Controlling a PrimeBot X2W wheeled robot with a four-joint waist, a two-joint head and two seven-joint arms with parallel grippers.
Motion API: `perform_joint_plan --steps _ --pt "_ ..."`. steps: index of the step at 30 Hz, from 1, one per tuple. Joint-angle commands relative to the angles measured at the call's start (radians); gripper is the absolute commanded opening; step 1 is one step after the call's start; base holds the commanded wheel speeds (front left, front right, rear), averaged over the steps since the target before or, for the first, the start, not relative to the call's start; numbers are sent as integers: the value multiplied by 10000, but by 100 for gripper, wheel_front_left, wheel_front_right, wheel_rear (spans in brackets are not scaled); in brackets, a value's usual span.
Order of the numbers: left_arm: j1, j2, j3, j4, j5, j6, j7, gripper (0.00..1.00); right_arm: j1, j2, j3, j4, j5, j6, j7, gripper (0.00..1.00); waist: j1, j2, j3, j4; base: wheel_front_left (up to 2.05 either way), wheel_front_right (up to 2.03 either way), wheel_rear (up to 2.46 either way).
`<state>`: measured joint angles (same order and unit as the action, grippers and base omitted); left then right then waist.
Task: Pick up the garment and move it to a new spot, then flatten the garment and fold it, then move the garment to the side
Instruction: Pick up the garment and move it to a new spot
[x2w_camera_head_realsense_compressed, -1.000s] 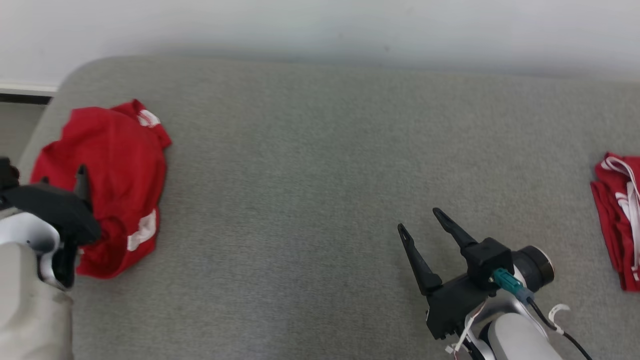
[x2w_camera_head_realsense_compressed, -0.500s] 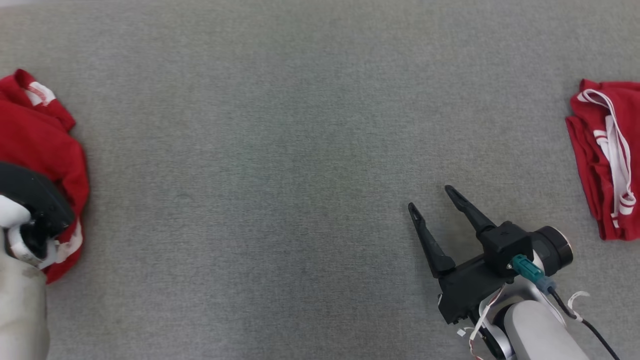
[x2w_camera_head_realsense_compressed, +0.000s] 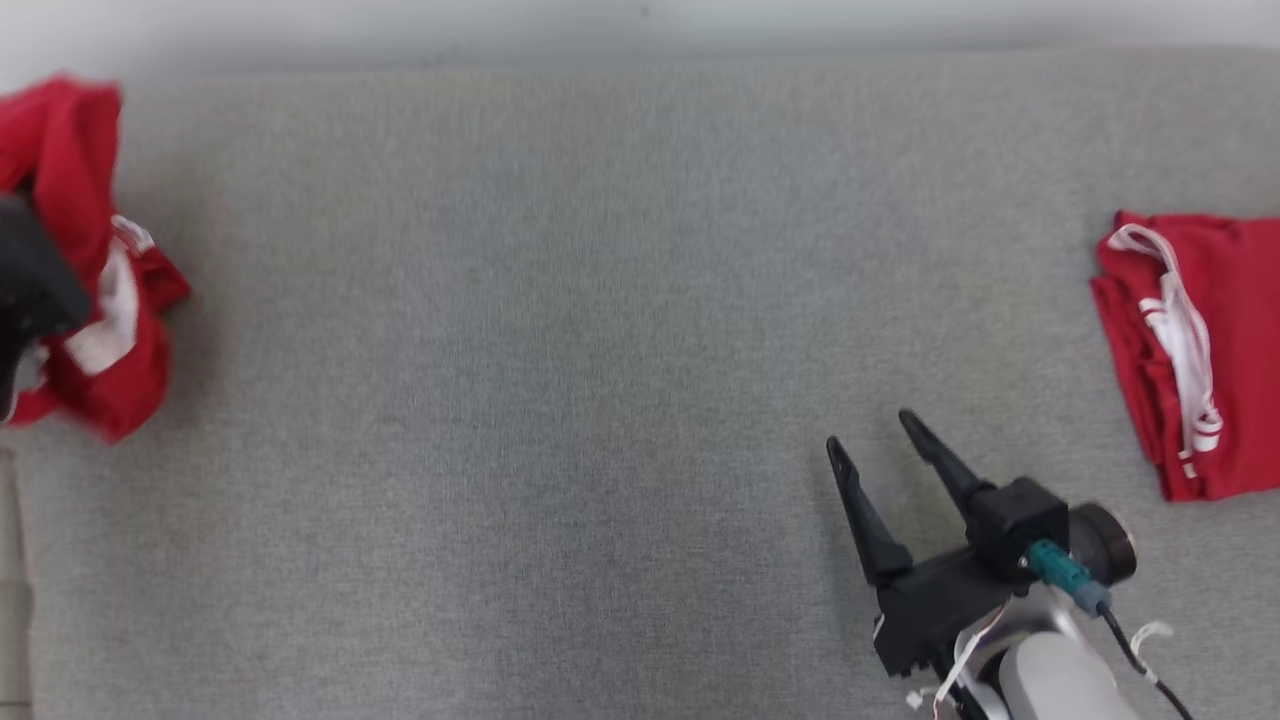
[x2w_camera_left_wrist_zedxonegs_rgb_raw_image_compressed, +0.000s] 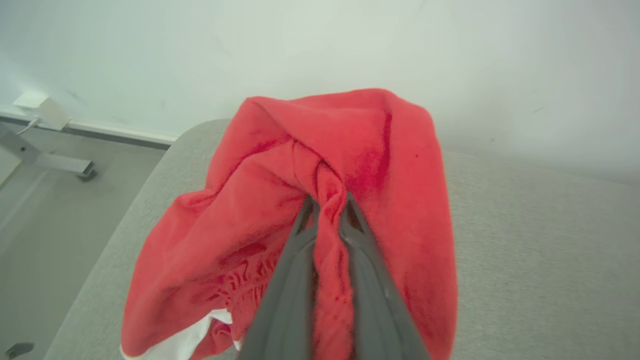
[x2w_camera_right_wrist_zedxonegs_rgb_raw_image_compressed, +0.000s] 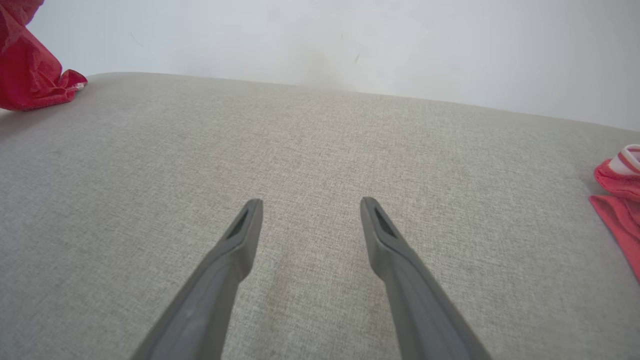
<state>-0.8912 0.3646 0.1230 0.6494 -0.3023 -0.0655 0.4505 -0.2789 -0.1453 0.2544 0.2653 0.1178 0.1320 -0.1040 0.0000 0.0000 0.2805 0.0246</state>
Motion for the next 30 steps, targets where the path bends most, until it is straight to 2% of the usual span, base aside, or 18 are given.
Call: perform_joint_plan --steps 1,8,10,11,14,16,22,25,30 --pt "-92 -169 -77 -307 -217 -164 154 0 243 95 -40 185 70 -28 -127 100 0 0 -903 -139 0 0 0" --pt "-219 -870 -774 -2275 -888 -481 995 0 435 411 123 864 220 -29 -374 100 0 0 -2283 -1002 0 0 0" --pt "-91 -1200 -977 -2733 -1083 -516 1160 0 442 493 215 955 242 -29 -387 100 0 0 -2520 -1322 0 0 0" --pt "78 -1599 -1210 -3112 -1303 -543 1329 0 461 535 261 1025 279 -29 -413 100 0 0 -2663 -1622 0 0 0" --pt "288 -2027 -1599 -3592 -1410 -566 1424 0 432 572 317 1103 361 -29 -422 100 0 0 -2689 -2061 0 0 0" --pt "519 -2190 -2069 -3813 -1021 -550 1219 0 416 581 311 1127 355 -29 -402 100 0 0 -2643 -2350 0 0 0" --pt "1141 -2677 -2822 -3745 -799 -439 736 0 329 561 239 1081 341 -29 -373 100 0 0 -2359 -3059 0 0 0" --pt "1557 -2898 -3140 -3347 -950 -346 515 0 273 558 236 1014 359 -29 -338 100 0 0 -2089 -3462 0 0 0" --pt "1994 -2976 -3936 -2270 -510 -352 396 0 140 602 186 893 404 -29 -380 100 0 0 -1564 -3937 0 0 0"
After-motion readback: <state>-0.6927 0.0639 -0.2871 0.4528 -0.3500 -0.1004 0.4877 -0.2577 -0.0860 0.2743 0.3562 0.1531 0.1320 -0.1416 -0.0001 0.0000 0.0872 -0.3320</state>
